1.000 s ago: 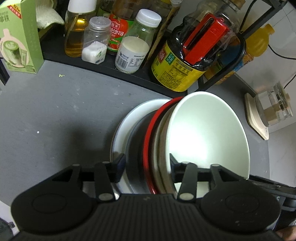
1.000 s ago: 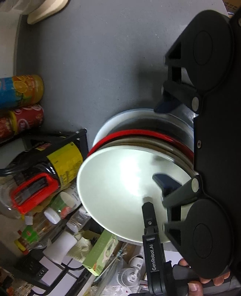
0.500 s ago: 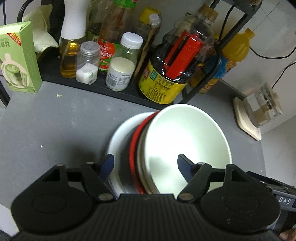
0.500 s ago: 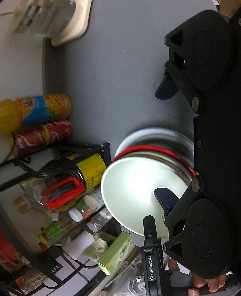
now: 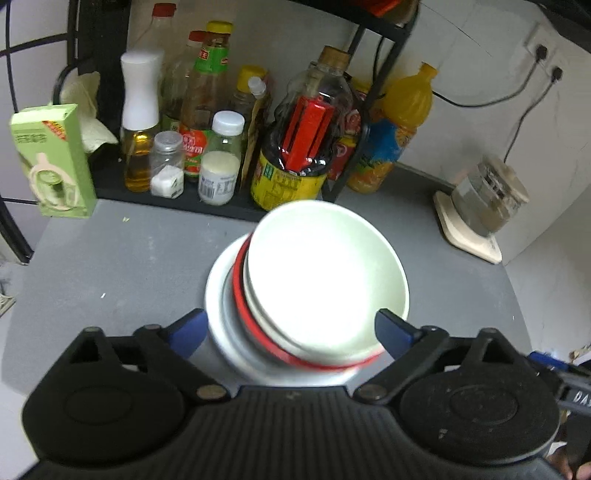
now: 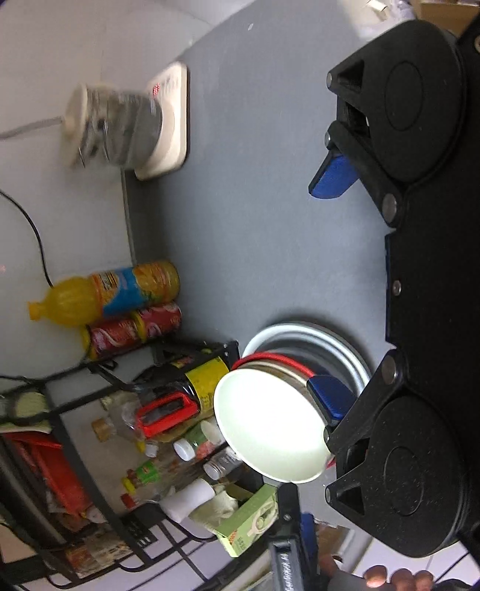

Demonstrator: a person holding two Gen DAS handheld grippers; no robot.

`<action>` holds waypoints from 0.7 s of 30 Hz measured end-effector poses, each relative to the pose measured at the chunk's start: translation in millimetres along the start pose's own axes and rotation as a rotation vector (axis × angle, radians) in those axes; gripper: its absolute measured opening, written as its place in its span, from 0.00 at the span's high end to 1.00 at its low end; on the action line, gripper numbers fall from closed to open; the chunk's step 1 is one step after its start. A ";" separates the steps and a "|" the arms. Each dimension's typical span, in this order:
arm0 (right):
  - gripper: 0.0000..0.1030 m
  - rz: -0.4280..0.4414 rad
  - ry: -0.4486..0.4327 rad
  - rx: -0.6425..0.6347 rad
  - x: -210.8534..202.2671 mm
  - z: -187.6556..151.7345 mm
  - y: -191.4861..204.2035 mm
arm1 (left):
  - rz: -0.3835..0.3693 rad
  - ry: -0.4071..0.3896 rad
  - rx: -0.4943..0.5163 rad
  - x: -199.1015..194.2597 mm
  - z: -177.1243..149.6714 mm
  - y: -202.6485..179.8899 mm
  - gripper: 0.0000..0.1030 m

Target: Organize plates and bowls

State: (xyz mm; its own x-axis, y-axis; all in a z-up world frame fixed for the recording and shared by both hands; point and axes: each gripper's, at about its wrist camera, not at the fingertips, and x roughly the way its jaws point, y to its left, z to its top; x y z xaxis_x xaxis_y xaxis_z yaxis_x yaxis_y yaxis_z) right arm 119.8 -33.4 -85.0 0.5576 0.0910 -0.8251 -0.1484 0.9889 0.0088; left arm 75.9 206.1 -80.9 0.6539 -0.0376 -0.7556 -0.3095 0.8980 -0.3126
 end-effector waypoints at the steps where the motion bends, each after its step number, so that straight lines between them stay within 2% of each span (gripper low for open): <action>1: 0.00 -0.007 -0.008 0.002 -7.3 -3.5 0.5 | -0.008 -0.001 0.010 -6.5 -6.3 -1.7 0.04; 3: 0.00 -0.015 -0.043 0.005 -27.2 -13.6 0.3 | -0.011 -0.006 0.032 -17.1 -17.8 -4.3 0.00; 7: 0.00 -0.059 -0.095 0.023 -57.2 -32.9 -0.4 | -0.031 -0.018 0.054 -36.2 -38.0 -9.4 0.00; 21: 0.00 -0.146 -0.185 0.045 -129.5 -91.1 -3.4 | -0.104 -0.043 0.130 -88.5 -95.8 -27.7 0.00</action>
State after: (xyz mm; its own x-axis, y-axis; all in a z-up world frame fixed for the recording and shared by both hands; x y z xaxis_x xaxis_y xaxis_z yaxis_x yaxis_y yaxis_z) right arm -26.3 -59.2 -29.7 0.7113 -0.0375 -0.7019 -0.0210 0.9970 -0.0745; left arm -39.6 142.5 -60.5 0.7079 -0.1167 -0.6966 -0.1489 0.9394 -0.3087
